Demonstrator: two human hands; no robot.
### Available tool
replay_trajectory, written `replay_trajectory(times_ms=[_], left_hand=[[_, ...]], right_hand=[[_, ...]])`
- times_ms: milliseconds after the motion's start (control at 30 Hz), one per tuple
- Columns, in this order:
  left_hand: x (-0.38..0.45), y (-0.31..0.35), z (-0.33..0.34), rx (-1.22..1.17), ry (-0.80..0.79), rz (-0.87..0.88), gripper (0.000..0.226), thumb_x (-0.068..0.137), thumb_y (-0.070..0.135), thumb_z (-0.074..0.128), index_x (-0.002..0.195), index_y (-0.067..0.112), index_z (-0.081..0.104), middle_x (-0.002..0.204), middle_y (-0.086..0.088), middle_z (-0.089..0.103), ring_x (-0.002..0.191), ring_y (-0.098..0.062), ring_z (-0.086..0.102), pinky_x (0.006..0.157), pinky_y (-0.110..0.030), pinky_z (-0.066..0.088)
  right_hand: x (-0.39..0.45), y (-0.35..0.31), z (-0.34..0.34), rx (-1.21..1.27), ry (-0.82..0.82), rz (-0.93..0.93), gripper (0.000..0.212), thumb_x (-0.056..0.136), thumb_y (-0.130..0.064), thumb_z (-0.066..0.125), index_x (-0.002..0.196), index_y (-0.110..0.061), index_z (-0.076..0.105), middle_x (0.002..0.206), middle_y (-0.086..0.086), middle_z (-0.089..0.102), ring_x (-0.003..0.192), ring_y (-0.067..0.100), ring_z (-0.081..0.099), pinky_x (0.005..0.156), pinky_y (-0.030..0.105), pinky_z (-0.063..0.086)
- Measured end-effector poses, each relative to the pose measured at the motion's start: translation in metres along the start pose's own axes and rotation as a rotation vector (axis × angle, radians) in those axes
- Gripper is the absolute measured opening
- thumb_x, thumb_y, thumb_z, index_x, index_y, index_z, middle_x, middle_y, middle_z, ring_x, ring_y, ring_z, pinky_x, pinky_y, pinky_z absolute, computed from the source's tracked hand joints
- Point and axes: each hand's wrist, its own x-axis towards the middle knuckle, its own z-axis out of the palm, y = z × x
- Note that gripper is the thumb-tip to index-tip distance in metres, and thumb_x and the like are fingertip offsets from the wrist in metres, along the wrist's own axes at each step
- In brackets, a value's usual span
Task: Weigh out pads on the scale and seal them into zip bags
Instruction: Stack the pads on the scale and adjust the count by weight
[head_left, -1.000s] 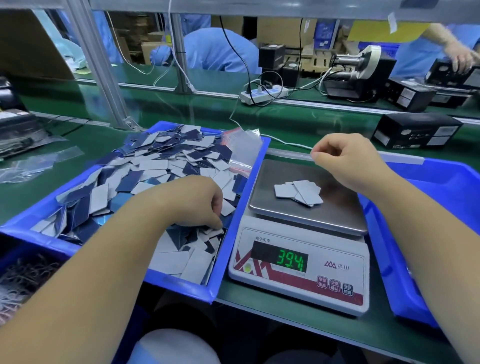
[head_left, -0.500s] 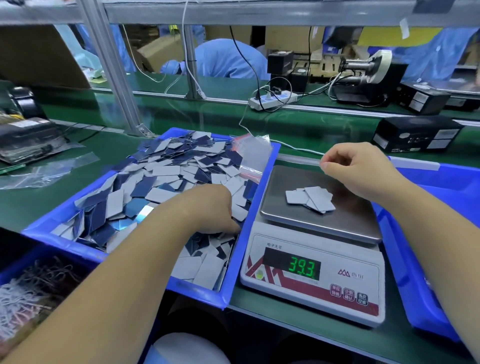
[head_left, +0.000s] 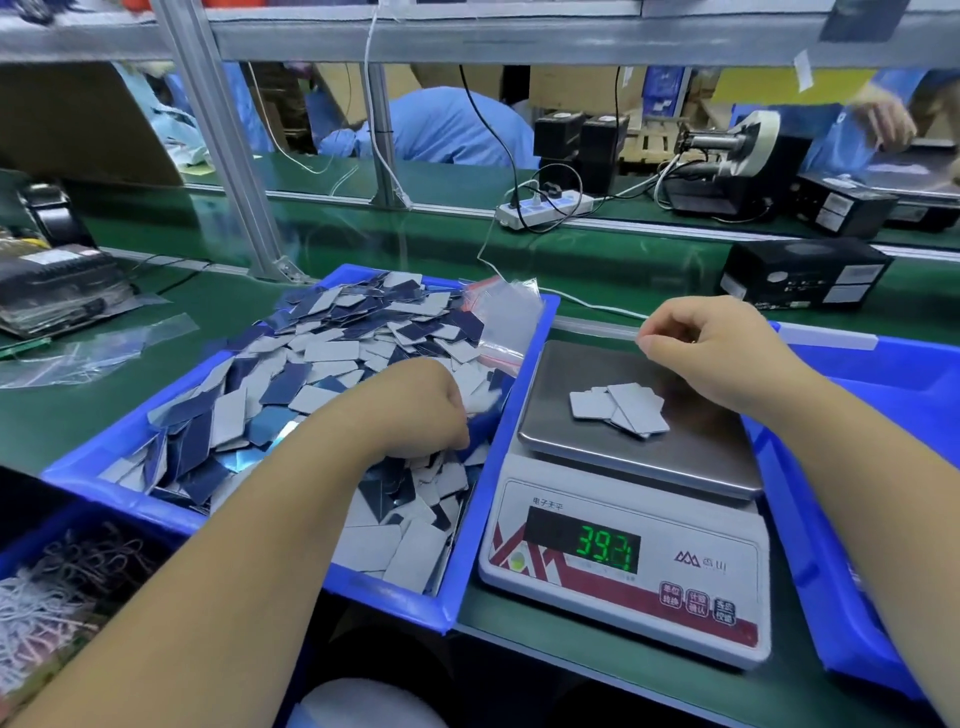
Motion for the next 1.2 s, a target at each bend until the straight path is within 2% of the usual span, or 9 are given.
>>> replay_trajectory(times_ms=[133,233,367,467,767,900,1000,1100,1200], left_hand=[[0.004,-0.001,-0.015,-0.122,0.083,0.024,0.016,0.081,0.017,0.074,0.070,0.014,0.064,0.066,0.001,0.061,0.059,-0.020,0.052,0.059,-0.025,0.042],[0.006,0.004,-0.025,-0.202,0.135,0.060,0.014,0.082,0.023,0.076,0.072,0.023,0.066,0.065,0.008,0.061,0.055,-0.012,0.051,0.047,-0.019,0.035],[0.012,0.030,-0.020,-0.387,0.113,0.181,0.012,0.083,0.021,0.074,0.076,0.023,0.065,0.061,0.007,0.058,0.054,-0.012,0.049,0.048,-0.020,0.036],[0.015,0.066,-0.002,-0.457,0.058,0.280,0.010,0.085,0.020,0.074,0.078,0.023,0.067,0.055,0.015,0.058,0.049,-0.004,0.049,0.043,-0.011,0.036],[0.028,0.100,0.022,-0.116,0.116,0.347,0.006,0.084,0.030,0.072,0.083,0.025,0.074,0.078,0.015,0.069,0.074,-0.003,0.062,0.058,-0.017,0.047],[0.031,0.085,0.008,-0.228,0.135,0.304,0.003,0.084,0.031,0.072,0.084,0.028,0.073,0.058,0.020,0.062,0.050,0.005,0.055,0.045,-0.010,0.039],[0.031,0.060,-0.010,-0.119,0.187,0.279,0.008,0.085,0.023,0.070,0.079,0.029,0.070,0.064,0.015,0.058,0.047,0.006,0.051,0.039,-0.008,0.032],[0.028,0.035,-0.020,0.157,0.048,0.205,0.017,0.081,0.013,0.066,0.083,0.030,0.066,0.075,0.009,0.059,0.062,-0.008,0.055,0.051,-0.021,0.039],[0.024,0.022,-0.015,0.321,-0.132,0.125,0.031,0.076,0.024,0.080,0.097,0.036,0.062,0.090,0.007,0.059,0.079,-0.015,0.060,0.069,-0.031,0.050]], right_hand=[[0.001,0.000,0.001,0.002,-0.012,0.007,0.017,0.089,-0.025,0.065,0.074,-0.034,0.069,0.070,-0.019,0.065,0.060,0.000,0.052,0.061,0.027,0.046],[0.002,0.000,0.002,-0.006,-0.007,-0.003,0.017,0.088,-0.025,0.065,0.074,-0.034,0.069,0.070,-0.021,0.064,0.062,-0.001,0.053,0.062,0.028,0.047],[0.003,0.001,-0.002,-0.022,0.033,-0.019,0.019,0.087,-0.022,0.065,0.073,-0.033,0.068,0.068,-0.025,0.063,0.061,-0.004,0.053,0.056,0.015,0.040],[0.005,0.004,-0.007,-0.017,0.082,-0.004,0.021,0.088,-0.020,0.064,0.071,-0.031,0.066,0.063,-0.028,0.061,0.058,-0.007,0.052,0.052,0.005,0.036],[0.008,0.010,-0.005,-0.047,0.087,0.019,0.018,0.087,-0.022,0.064,0.071,-0.031,0.067,0.069,-0.028,0.063,0.067,-0.010,0.054,0.054,0.003,0.037],[0.008,0.011,-0.006,-0.035,0.070,0.023,0.019,0.088,-0.022,0.065,0.071,-0.031,0.068,0.069,-0.025,0.064,0.066,-0.010,0.054,0.054,0.003,0.037],[0.007,0.009,-0.005,-0.028,0.052,0.016,0.019,0.088,-0.022,0.064,0.072,-0.031,0.068,0.070,-0.027,0.063,0.064,-0.011,0.053,0.053,0.002,0.037],[0.007,0.006,-0.004,-0.041,0.045,-0.007,0.020,0.087,-0.023,0.064,0.070,-0.033,0.066,0.072,-0.027,0.063,0.064,-0.010,0.052,0.054,0.003,0.037],[0.007,0.004,-0.003,-0.042,0.033,-0.014,0.021,0.087,-0.023,0.064,0.069,-0.034,0.066,0.070,-0.028,0.063,0.064,-0.009,0.053,0.051,0.003,0.036]])
